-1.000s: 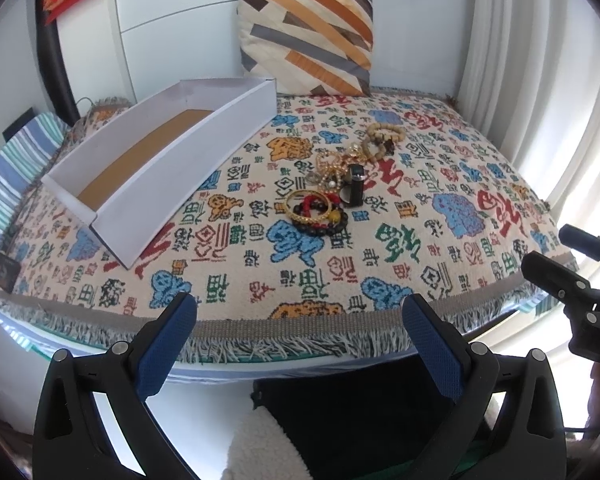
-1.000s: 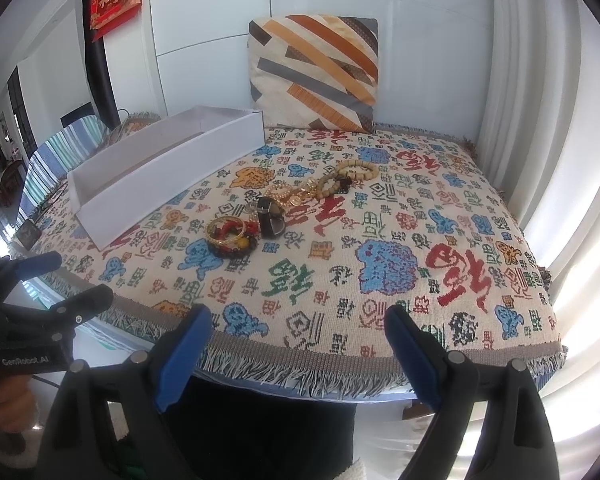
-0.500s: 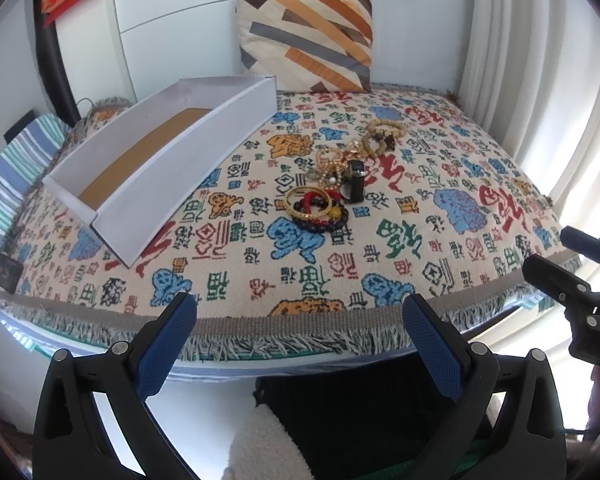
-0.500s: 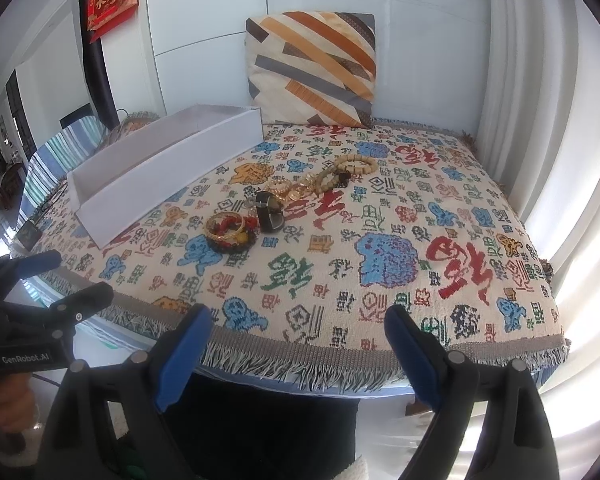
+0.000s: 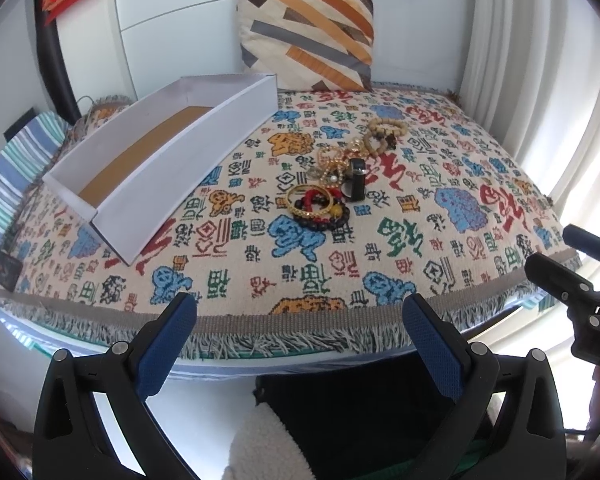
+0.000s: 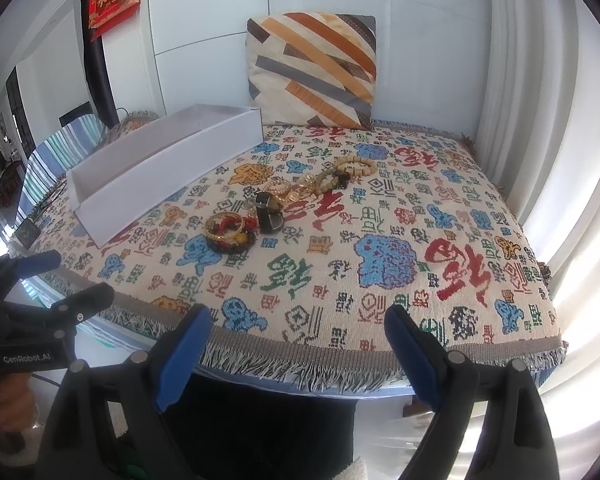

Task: Organize jewelry

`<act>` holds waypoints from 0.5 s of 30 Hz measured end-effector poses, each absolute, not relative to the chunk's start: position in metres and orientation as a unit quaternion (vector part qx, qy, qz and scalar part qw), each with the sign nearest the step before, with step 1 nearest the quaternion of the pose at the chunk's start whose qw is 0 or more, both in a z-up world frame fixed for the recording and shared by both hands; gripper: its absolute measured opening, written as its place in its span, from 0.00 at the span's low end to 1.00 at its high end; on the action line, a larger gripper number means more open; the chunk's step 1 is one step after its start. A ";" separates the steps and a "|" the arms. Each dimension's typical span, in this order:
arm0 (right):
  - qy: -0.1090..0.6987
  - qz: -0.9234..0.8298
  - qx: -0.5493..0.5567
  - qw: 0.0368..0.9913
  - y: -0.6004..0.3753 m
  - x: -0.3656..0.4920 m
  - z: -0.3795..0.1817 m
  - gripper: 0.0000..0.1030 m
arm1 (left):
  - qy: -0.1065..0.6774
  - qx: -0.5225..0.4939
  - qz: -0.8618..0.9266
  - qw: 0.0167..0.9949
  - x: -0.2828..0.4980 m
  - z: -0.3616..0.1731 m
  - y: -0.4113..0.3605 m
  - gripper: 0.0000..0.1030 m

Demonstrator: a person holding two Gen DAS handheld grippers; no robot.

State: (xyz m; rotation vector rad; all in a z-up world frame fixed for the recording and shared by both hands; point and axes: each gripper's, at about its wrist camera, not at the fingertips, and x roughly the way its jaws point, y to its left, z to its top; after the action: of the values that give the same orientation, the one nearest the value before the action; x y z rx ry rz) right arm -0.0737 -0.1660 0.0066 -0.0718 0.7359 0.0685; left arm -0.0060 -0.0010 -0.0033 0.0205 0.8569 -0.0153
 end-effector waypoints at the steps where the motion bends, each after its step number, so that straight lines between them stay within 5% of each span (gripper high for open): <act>1: 0.359 0.033 -0.036 0.932 -0.166 -0.074 0.006 0.88 | 0.416 0.010 -0.007 0.910 -0.006 -0.004 -0.001 0.99; 15: 0.359 0.034 -0.036 0.932 -0.166 -0.074 0.007 0.88 | 0.416 0.010 -0.008 0.909 -0.006 -0.004 0.000 0.99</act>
State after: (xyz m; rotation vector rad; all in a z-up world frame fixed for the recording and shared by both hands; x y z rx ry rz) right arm -0.0741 -0.1659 0.0072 -0.0731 0.7355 0.0686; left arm -0.0061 0.0000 -0.0036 0.0214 0.8572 -0.0160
